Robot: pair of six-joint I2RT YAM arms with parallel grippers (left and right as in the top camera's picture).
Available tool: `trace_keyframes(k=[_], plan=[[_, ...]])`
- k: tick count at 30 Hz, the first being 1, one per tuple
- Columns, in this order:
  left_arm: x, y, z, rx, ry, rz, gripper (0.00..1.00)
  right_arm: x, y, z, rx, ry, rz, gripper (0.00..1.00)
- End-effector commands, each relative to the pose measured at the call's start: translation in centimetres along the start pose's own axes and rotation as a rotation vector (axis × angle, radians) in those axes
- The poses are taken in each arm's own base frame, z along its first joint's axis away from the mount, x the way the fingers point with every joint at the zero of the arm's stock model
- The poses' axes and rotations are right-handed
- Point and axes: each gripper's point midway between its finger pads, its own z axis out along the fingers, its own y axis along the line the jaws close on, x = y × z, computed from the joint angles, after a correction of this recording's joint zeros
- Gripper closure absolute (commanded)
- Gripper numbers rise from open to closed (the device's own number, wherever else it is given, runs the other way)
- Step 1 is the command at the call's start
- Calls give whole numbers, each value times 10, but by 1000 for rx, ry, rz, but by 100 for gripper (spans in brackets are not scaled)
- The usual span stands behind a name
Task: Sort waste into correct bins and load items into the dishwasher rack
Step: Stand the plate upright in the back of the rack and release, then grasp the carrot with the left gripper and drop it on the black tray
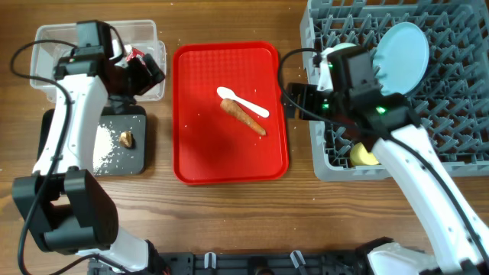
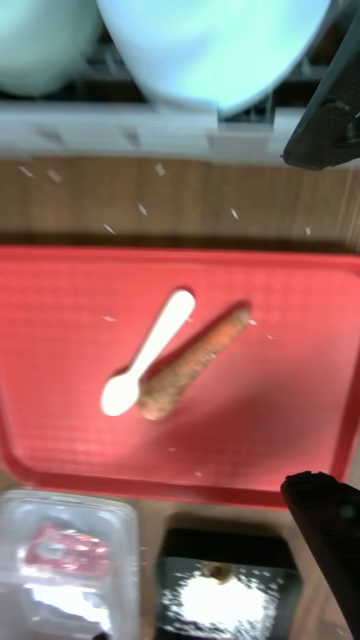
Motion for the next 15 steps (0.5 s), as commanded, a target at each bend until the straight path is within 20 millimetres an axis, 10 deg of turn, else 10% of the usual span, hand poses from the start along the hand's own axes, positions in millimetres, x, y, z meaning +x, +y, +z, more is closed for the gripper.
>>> trace_keyframes(k=[1,15], plan=[[35,-58,4,127,88,110,11,-17,-13,-34,91,-135,-39,0],[141,-137,71,-169,-63,57,30,-2,-30,-52,137,-102,0,0]])
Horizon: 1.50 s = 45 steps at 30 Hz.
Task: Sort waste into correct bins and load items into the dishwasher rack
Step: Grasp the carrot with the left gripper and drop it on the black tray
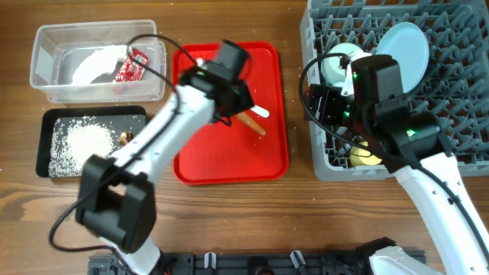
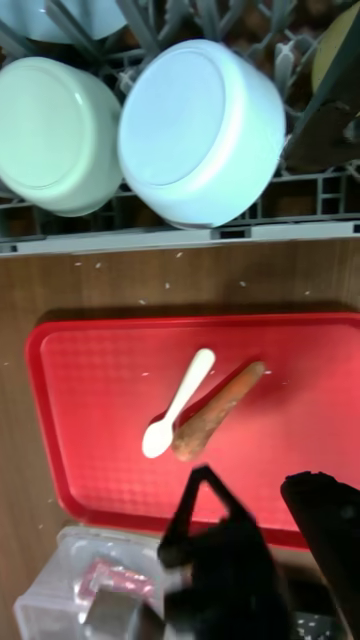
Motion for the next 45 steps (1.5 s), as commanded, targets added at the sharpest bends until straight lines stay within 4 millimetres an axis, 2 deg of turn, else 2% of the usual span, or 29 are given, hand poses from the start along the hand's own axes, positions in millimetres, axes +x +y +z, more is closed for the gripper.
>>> trace_keyframes(k=[1,3,8,12,13,16,21,23,26,29,31,33,36,38,42,44,45], plan=[[-1,-8,24,-59,-75,-111,30,5,-4,-4,16,11,-9,0],[8,-10,49,-83,-54,-122,30,8,-5,-4,21,24,-9,0],[15,5,84,-150,-17,-175,34,14,-8,-4,32,51,-10,0],[20,10,97,-177,0,-171,43,14,-8,-4,31,50,-9,0],[22,12,99,-184,4,-170,51,14,-8,-4,31,50,-9,0],[26,17,106,-206,18,-166,65,14,-8,-4,31,51,-9,0],[23,18,106,-206,23,-106,72,13,-8,-4,30,46,-9,0],[16,25,97,-211,23,-103,72,12,-7,-4,29,43,-10,0],[-9,37,67,-199,-3,-143,73,11,-7,-4,26,37,-18,0],[-39,48,27,-150,-63,-176,74,10,-6,-4,25,34,-18,0],[-59,57,-8,-109,-119,-213,74,10,-6,-4,25,33,-18,0],[-71,70,-35,-90,-158,-256,74,10,-6,-4,25,33,-18,0],[-87,103,-70,-91,-204,-344,73,10,-6,-4,25,33,-18,0],[-98,142,-88,-128,-223,-438,73,10,-6,-4,24,33,-17,0],[-111,221,-90,-217,-230,-679,71,8,-5,-4,21,26,-17,0],[-108,268,-82,-270,-227,-846,69,8,-5,-4,21,26,-16,0],[-105,283,-76,-282,-219,-885,69,8,-5,-4,21,24,-16,0]])
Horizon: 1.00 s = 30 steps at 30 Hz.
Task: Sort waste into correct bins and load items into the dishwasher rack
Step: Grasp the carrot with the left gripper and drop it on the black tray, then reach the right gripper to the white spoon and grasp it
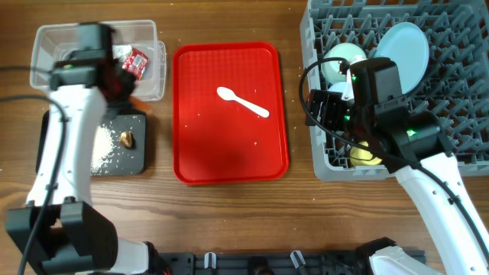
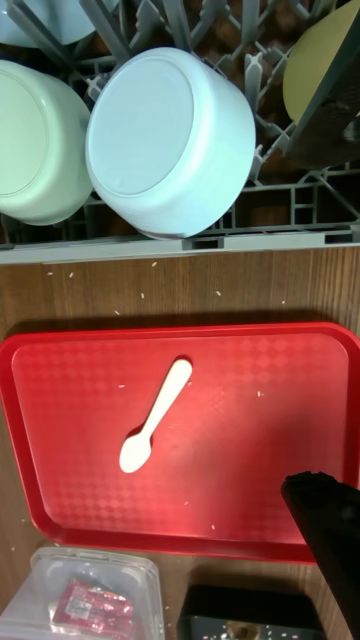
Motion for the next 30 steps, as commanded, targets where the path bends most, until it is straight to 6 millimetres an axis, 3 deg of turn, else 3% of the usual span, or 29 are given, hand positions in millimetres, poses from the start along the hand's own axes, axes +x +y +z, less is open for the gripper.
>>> trace_keyframes(k=[1,6,8,12,17,20,23,26,30], plan=[[-26,54,33,-103,8,-202,69,-3,-1,-4,2,-21,-16,0],[-25,108,91,-172,24,-308,70,-5,8,-3,-46,-23,-17,0],[-25,112,96,-171,19,-315,69,-5,8,-2,-46,-19,-17,0],[-25,110,92,-155,24,-277,64,-11,28,-1,-145,-34,-56,3],[-23,77,55,24,82,-47,43,-41,76,-3,-320,-161,-128,8],[-11,58,22,126,74,102,30,-45,117,26,-392,-177,-193,9],[8,34,-17,228,32,279,15,-29,150,86,-414,-126,-250,9],[37,10,-40,305,15,445,6,-5,153,149,-362,-54,-271,12],[68,-7,-43,318,31,566,0,28,132,209,-265,46,-294,15]])
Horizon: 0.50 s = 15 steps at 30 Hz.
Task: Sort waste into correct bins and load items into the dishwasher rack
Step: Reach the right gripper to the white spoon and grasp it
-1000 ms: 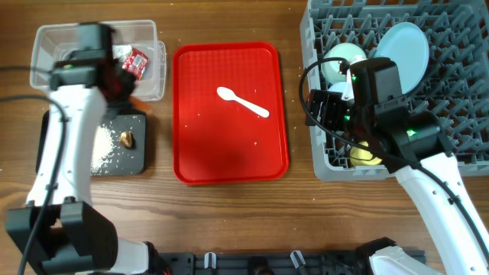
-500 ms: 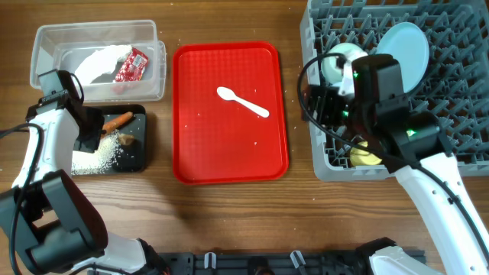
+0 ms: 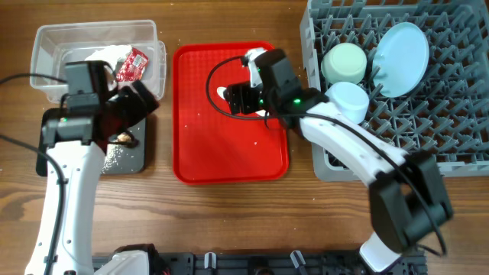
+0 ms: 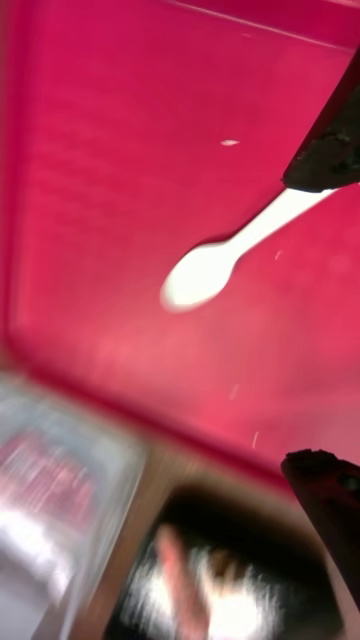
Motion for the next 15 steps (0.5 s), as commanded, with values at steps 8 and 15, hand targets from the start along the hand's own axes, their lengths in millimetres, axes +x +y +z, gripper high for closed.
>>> trace_keyframes(k=[8,15], plan=[[22,-28,17,8,65,153,0,51,-46,74,112,111,-114,31],[22,-28,17,8,65,153,0,64,-55,85,145,137,-95,54]])
